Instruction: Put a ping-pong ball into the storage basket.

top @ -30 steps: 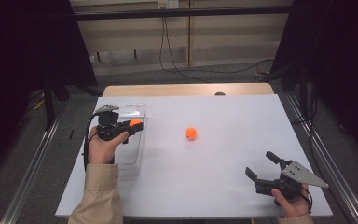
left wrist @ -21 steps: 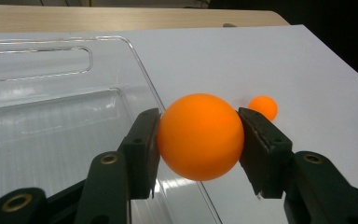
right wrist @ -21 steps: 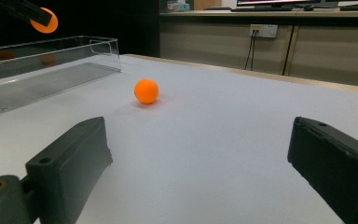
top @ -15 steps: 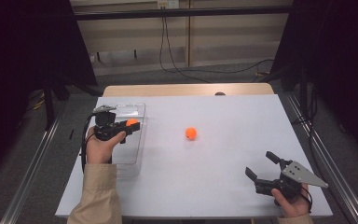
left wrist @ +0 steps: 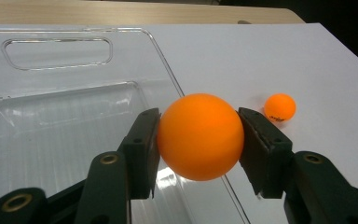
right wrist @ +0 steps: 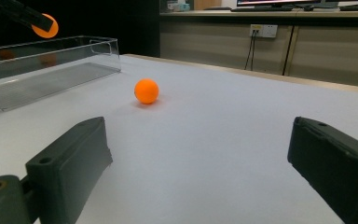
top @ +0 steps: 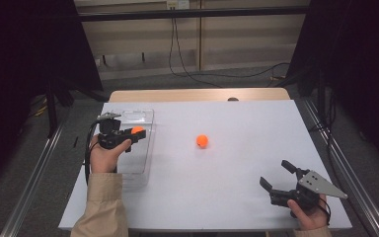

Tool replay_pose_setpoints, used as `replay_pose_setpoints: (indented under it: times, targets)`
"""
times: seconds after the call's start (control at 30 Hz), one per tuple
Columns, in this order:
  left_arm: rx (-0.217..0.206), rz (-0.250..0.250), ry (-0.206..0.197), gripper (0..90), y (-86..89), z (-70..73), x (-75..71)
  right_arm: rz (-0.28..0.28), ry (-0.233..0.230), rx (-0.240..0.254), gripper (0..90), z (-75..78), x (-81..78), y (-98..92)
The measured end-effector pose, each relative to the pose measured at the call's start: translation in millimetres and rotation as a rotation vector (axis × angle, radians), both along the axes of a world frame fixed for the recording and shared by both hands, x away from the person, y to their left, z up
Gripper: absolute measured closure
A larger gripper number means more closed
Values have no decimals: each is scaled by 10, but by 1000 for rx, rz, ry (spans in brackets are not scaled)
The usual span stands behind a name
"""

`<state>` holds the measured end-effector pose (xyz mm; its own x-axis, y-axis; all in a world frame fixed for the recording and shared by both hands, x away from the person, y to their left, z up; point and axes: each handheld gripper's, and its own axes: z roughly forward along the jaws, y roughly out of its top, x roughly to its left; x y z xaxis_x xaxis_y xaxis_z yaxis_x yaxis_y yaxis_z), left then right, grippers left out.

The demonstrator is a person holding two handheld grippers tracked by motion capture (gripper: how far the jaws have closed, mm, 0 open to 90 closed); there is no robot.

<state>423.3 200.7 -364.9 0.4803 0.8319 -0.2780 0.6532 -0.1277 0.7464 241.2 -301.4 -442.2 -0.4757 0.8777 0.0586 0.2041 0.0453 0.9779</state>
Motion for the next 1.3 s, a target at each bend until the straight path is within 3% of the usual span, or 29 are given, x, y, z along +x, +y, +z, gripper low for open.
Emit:
replay_pose_setpoints:
  times: [1.3]
  targets:
    - [47,48,21,507,91,-145,58,0,0,0,47,3,-3,0]
